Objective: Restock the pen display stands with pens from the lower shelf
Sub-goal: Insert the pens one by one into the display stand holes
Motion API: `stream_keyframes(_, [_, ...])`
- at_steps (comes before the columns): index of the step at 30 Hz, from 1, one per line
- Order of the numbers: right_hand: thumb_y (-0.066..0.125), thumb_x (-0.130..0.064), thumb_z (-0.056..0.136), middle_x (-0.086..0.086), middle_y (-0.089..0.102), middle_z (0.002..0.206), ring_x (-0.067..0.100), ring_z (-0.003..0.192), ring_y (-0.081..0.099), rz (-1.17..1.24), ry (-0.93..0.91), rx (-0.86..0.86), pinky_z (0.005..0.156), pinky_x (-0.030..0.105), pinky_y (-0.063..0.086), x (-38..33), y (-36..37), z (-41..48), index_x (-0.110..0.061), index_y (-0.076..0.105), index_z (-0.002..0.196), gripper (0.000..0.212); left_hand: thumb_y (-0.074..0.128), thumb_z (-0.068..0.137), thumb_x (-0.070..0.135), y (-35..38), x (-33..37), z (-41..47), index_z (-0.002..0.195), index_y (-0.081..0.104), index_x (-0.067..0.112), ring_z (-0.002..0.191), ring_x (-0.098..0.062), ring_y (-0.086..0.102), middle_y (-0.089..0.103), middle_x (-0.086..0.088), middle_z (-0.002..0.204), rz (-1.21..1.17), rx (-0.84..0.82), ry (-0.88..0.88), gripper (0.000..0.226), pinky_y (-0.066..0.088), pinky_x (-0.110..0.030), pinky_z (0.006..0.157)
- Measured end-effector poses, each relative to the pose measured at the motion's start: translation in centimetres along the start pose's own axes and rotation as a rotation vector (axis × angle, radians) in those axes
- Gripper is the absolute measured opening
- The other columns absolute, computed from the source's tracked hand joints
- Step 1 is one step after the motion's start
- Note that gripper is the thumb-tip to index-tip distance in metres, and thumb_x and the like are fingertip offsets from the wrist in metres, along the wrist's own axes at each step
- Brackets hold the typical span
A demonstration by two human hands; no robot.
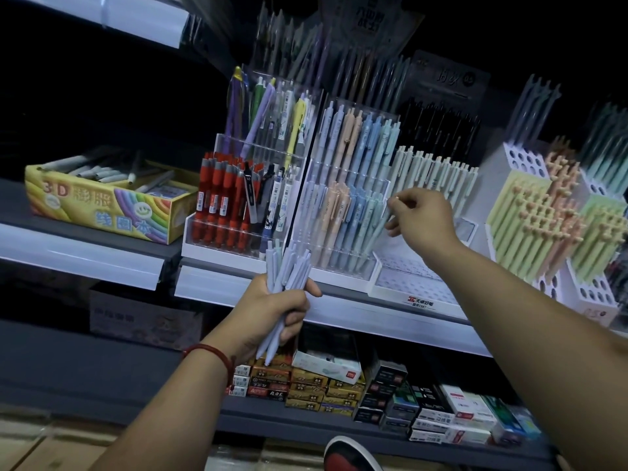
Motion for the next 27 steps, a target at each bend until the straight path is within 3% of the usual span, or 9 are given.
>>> stream_keyframes(4, [0.062, -0.011, 0.102, 0.018, 0.066, 0.087, 0.022, 0.067, 0.068, 0.045, 0.013, 0.03, 0.066, 0.033, 0.06, 0.1, 0.2, 0.2, 0.001, 0.066, 0.106, 0.014, 0.06, 0.076, 0.006, -0.1, -0.1, 0.2, 0.09, 0.072, 0.007, 0.037, -0.017, 0.033, 0.037, -0.008, 0.051, 0.005, 0.008, -0.001, 0.018, 0.034, -0.021, 0.041])
stream_keyframes(10, [0.069, -0.012, 0.098, 0.014, 0.071, 0.082, 0.027, 0.07, 0.072, -0.011, -0.032, 0.03, 0.07, 0.037, 0.064, 0.4, 1.2, 0.1, -0.001, 0.07, 0.1, 0.012, 0.06, 0.075, 0.006, 0.1, -0.3, 0.3, 0.088, 0.071, 0.007, 0.037, -0.018, 0.034, 0.038, -0.008, 0.052, 0.024, 0.013, -0.005, 0.016, 0.033, -0.022, 0.042])
stream_keyframes(12, [0.068, -0.009, 0.097, 0.018, 0.07, 0.086, 0.032, 0.071, 0.073, 0.051, -0.001, 0.033, 0.071, 0.043, 0.064, 0.6, 1.3, -0.2, 0.0, 0.068, 0.107, 0.013, 0.06, 0.076, 0.006, 0.1, -0.3, 0.3, 0.089, 0.071, 0.006, 0.038, -0.018, 0.034, 0.038, -0.009, 0.052, 0.037, 0.011, -0.008, 0.017, 0.033, -0.023, 0.043])
stream_keyframes(14, [0.067, -0.006, 0.097, 0.021, 0.069, 0.094, 0.035, 0.077, 0.072, 0.121, 0.044, 0.018, 0.075, 0.045, 0.063, 0.8, 1.4, -0.6, 0.0, 0.062, 0.124, 0.028, 0.06, 0.077, 0.006, 0.1, -0.3, 0.2, 0.091, 0.071, 0.006, 0.038, -0.019, 0.035, 0.039, -0.009, 0.053, 0.045, 0.009, -0.009, 0.017, 0.034, -0.023, 0.044])
stream_keyframes(16, [0.068, -0.01, 0.097, 0.017, 0.066, 0.107, 0.034, 0.084, 0.071, 0.137, 0.089, 0.042, 0.078, 0.041, 0.062, 0.9, 1.6, -1.5, -0.006, 0.05, 0.141, 0.047, 0.061, 0.077, 0.006, 0.1, -0.2, 0.1, 0.092, 0.07, 0.006, 0.039, -0.019, 0.036, 0.04, -0.009, 0.053, 0.058, 0.017, -0.005, 0.017, 0.034, -0.023, 0.044])
stream_keyframes(19, [0.072, -0.024, 0.095, 0.002, 0.061, 0.112, 0.021, 0.095, 0.064, -0.018, -0.015, 0.104, 0.079, 0.028, 0.053, -0.4, 2.3, -3.8, -0.015, 0.055, 0.133, 0.043, 0.061, 0.079, 0.005, 0.2, 0.0, -0.1, 0.09, 0.07, 0.007, 0.04, -0.019, 0.036, 0.041, -0.009, 0.053, 0.077, 0.04, 0.007, 0.014, 0.035, -0.024, 0.043])
stream_keyframes(22, [0.072, -0.023, 0.095, -0.003, 0.071, 0.094, 0.009, 0.082, 0.063, 0.094, -0.132, -0.19, 0.076, 0.027, 0.05, -3.1, 4.2, -6.5, -0.015, 0.073, 0.108, 0.015, 0.061, 0.087, -0.002, 0.5, 0.3, -0.3, 0.086, 0.07, 0.006, 0.04, -0.019, 0.036, 0.042, -0.009, 0.052, 0.137, 0.081, 0.021, 0.012, 0.035, -0.024, 0.043])
stream_keyframes(24, [0.069, -0.025, 0.097, -0.003, 0.074, 0.09, 0.007, 0.078, 0.063, 0.094, -0.193, -0.383, 0.075, 0.024, 0.05, -5.0, 5.0, -8.0, -0.014, 0.078, 0.101, 0.015, 0.064, 0.087, 0.003, 0.8, 0.4, -0.5, 0.089, 0.065, -0.004, 0.04, -0.02, 0.037, 0.043, -0.008, 0.05, 0.214, 0.106, 0.023, 0.006, 0.035, -0.025, 0.044])
stream_keyframes(27, [0.07, -0.028, 0.096, -0.002, 0.075, 0.083, 0.011, 0.079, 0.067, 0.05, -0.21, -0.461, 0.079, 0.033, 0.055, -6.7, 5.0, -8.7, -0.011, 0.081, 0.094, 0.021, 0.065, 0.075, 0.016, 1.0, 0.8, -1.0, 0.096, 0.057, -0.015, 0.038, -0.022, 0.042, 0.046, -0.007, 0.049, 0.33, 0.132, 0.029, 0.039, 0.037, -0.026, 0.045])
Point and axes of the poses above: each hand's wrist, its own z-axis towards the middle knuckle, its own y-axis out of the palm, x = y × z, the point moved 3 cm from there along z, towards the middle knuckle
